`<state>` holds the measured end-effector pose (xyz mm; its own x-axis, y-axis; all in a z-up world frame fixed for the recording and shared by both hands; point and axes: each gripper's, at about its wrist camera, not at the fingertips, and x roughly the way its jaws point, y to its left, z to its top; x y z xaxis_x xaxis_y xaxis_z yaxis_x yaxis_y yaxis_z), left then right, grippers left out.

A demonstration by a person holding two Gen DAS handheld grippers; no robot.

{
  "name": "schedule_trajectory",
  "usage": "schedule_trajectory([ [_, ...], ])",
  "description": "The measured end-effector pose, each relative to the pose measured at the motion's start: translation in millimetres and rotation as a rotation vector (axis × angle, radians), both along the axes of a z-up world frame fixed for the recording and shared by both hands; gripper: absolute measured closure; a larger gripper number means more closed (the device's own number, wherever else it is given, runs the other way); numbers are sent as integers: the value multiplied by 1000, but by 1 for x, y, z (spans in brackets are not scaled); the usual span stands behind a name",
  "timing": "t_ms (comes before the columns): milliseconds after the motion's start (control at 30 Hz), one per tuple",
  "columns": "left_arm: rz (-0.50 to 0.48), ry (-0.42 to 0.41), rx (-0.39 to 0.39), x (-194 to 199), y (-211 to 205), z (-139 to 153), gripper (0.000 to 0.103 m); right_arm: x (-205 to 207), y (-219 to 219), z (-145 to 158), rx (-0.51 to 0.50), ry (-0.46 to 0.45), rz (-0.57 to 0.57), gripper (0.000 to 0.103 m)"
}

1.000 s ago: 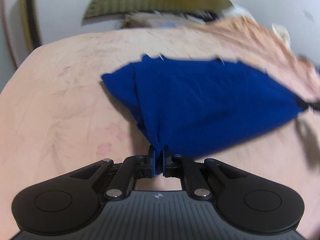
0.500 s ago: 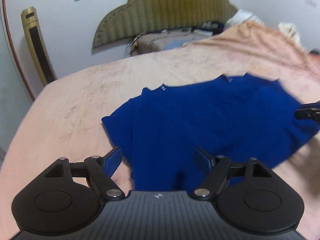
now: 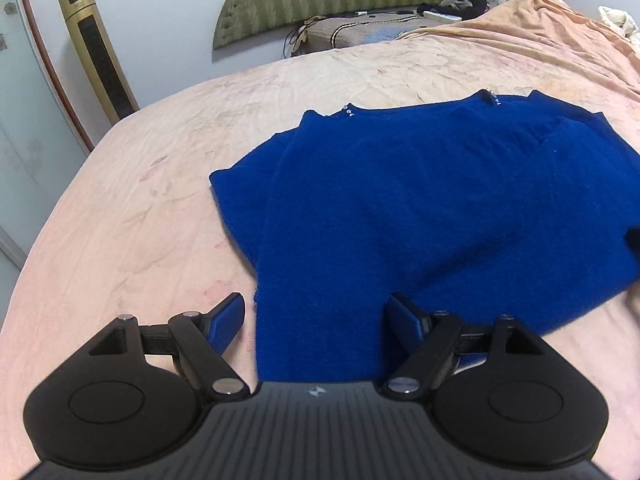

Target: Fold small clothes

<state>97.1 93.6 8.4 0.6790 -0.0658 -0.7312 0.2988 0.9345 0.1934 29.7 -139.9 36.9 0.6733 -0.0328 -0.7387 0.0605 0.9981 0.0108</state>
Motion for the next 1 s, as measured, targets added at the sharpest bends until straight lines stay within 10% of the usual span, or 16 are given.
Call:
schedule_trajectory([
  [1000,47,-33,9,17,1,14,24,-4,90,31,-50,-96,228,22],
])
